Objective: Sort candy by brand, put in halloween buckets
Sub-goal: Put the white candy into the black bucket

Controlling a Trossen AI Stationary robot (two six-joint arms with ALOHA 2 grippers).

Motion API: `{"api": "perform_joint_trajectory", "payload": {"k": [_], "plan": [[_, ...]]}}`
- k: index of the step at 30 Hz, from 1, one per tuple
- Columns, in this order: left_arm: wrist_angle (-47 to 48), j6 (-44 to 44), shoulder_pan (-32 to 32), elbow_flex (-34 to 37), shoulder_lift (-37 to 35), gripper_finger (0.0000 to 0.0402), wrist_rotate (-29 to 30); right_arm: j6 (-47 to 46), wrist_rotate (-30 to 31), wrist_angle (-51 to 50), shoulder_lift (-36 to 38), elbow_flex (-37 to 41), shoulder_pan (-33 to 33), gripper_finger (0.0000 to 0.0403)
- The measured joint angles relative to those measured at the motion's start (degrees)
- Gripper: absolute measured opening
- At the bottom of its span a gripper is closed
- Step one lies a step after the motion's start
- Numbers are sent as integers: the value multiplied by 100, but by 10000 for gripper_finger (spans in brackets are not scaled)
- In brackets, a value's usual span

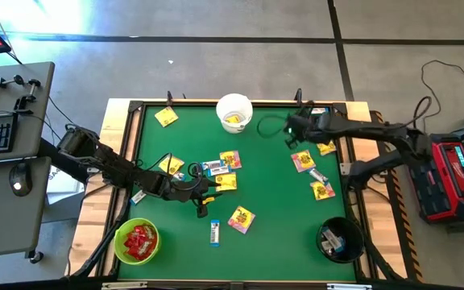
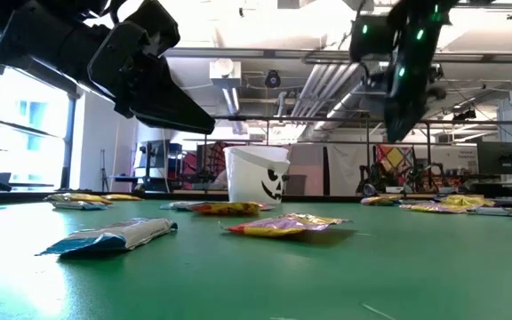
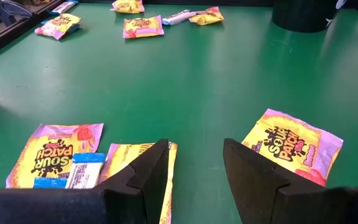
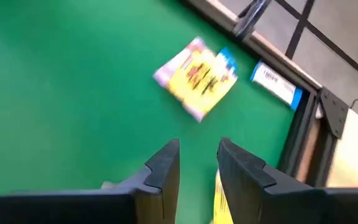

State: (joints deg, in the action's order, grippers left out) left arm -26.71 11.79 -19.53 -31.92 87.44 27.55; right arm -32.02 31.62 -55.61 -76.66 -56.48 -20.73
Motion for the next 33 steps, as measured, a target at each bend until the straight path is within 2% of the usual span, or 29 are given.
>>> {"api": "perform_joint_trajectory", "payload": {"k": [6,11,14,18,22,33], "plan": [[1,0,0,0,0,147,0,691,-8,1735,-20,748,-1238,106],[-8,-37,0,0,0,147,2,897,-98,2267,-20,1006,-1979,148],[-6,-44,-2,0,0,147,2,999,-397,2370,-20,1009,-2316,169],[-6,-46,-2,0,0,147,2,1116,-528,2597,-189,1009,-2494,172],[1,-46,0,0,0,147,2,1099,-532,2591,-753,929,-2502,167],[58,-46,-2,0,0,147,2,786,-285,2193,-2331,-33,-2692,165]]}}
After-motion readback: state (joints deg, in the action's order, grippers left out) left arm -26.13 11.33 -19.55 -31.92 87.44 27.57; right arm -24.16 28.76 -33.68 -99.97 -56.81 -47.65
